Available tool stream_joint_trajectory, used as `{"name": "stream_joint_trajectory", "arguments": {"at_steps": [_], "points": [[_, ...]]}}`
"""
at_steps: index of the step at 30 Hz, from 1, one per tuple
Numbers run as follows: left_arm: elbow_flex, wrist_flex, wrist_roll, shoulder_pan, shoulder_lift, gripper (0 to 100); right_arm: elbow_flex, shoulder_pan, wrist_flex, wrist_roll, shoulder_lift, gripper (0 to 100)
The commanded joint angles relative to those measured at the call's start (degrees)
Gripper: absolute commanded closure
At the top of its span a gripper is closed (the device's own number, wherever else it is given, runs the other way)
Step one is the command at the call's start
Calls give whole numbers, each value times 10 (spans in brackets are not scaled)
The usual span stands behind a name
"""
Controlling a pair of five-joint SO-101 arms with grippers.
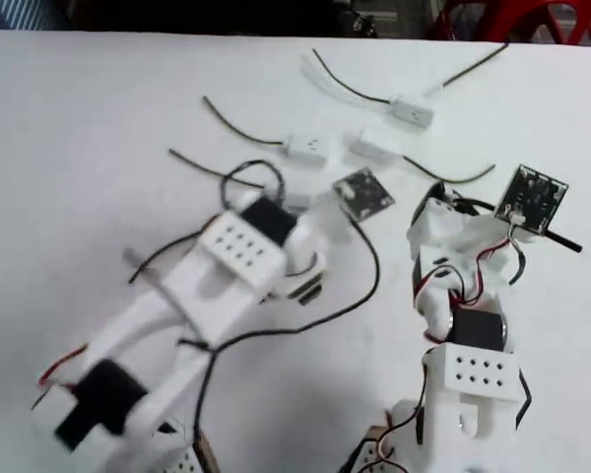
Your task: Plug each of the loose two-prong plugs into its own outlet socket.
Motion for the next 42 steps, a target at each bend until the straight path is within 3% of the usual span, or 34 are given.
{"name": "stream_joint_trajectory", "arguments": {"at_steps": [1, 5, 9, 17, 21, 27, 33, 36, 42], "points": [[124, -75, 11, -17, -142, 868, -3, 2, -7, -4, -1, 981], [210, -131, 15, -17, -149, 710, 2, 1, -7, -2, -1, 981], [242, -155, 11, -17, -153, 710, 4, 0, -7, -1, -1, 981], [208, -82, 11, 10, -182, 710, 4, 0, -7, -1, -1, 981], [261, -120, 11, 51, -182, 710, 4, 0, -7, -1, -1, 981], [302, -179, 1, 55, -162, 706, 4, 0, -7, -1, -1, 981], [224, -173, -25, 55, 6, 708, 4, 0, -7, -1, -1, 981], [136, -106, -27, 45, 84, 709, 4, 0, -7, -1, -1, 981], [5, -75, -55, -81, 169, 706, 4, 0, -7, -1, -1, 981]]}}
